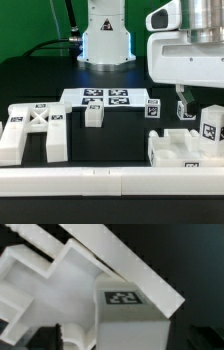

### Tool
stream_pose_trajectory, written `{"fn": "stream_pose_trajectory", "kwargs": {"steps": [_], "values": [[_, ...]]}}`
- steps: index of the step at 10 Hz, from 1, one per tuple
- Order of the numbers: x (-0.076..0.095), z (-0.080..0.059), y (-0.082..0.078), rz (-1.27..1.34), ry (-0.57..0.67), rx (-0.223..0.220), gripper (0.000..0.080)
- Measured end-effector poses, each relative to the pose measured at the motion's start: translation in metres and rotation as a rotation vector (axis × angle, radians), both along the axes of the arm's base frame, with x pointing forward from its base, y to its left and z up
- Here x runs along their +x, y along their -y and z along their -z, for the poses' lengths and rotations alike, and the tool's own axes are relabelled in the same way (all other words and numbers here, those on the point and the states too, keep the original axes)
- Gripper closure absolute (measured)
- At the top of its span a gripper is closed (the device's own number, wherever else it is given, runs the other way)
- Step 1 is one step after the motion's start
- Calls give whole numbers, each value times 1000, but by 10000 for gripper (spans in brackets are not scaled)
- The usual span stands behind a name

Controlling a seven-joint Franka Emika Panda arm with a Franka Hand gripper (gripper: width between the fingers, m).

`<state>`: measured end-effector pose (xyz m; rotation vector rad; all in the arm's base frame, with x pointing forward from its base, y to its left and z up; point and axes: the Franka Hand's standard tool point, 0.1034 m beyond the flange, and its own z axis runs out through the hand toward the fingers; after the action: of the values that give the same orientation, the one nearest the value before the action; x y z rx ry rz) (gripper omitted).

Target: Assemble chair

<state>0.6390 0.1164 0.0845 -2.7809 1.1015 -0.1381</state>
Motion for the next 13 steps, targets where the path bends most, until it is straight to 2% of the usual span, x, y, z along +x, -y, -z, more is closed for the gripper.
{"fn": "stream_pose_trajectory", "kwargs": {"steps": [3, 7, 11, 13], "values": [[2, -3, -4, -316, 30, -57, 152], [0, 1, -5, -681, 57, -122, 151], [0, 0, -2, -924, 72, -161, 151], [-1, 1, -1, -946, 69, -161, 151]]}}
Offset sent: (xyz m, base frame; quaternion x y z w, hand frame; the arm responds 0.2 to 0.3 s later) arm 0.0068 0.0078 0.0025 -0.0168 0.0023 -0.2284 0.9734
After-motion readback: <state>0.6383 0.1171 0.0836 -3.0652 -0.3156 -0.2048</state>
